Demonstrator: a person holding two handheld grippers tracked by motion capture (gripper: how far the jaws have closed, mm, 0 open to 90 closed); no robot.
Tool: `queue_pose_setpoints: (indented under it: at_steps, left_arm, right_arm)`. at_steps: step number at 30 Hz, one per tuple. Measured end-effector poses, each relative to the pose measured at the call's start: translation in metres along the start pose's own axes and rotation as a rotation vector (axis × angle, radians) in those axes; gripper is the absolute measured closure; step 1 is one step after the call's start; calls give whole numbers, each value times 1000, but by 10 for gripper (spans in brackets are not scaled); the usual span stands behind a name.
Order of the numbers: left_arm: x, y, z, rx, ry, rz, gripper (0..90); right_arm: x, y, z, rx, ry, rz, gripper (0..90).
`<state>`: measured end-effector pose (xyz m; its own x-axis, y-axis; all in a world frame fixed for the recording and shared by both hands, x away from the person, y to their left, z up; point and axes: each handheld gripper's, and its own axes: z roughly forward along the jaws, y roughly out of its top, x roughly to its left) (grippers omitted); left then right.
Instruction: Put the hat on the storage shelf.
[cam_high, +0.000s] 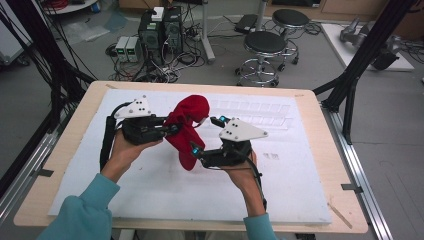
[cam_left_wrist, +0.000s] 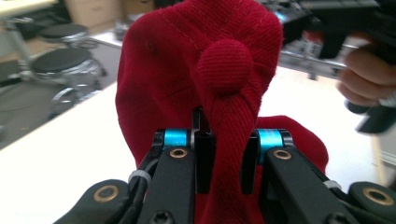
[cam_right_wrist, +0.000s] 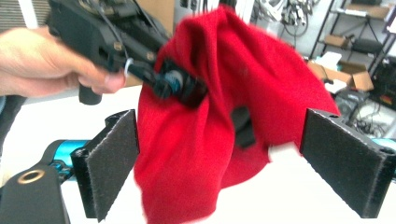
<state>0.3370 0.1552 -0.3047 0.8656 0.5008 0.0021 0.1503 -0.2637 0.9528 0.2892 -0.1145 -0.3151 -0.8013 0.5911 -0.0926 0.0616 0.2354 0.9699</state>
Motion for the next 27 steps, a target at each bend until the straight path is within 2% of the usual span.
queue_pose_setpoints:
  at_steps: [4, 9, 10, 11, 16, 21, 24, 27]
  left_arm:
    - [1, 2, -2, -18, 66, -26, 819]
    - [3, 3, -4, -41, 105, -65, 819]
    - [4, 3, -4, -44, 110, -68, 819]
    - [4, 3, -4, -46, 111, -73, 819]
    - [5, 4, -5, -52, 119, -85, 819]
    - [5, 6, -5, -58, 118, -89, 819]
    - [2, 11, -6, -63, 117, -80, 819]
    - [1, 16, -6, -69, 115, -75, 819]
  right_arm:
    - [2, -9, 2, 16, 3, 36, 110]
    - [4, -20, 7, 38, -7, 65, 114]
    - [4, -22, 8, 41, -13, 64, 138]
    - [4, -24, 8, 46, -5, 70, 163]
    - [6, -26, 12, 68, -6, 66, 164]
    - [13, -28, 17, 118, -11, 72, 205]
    - [16, -32, 18, 101, -17, 82, 245]
    - [15, -41, 21, 114, -25, 111, 261]
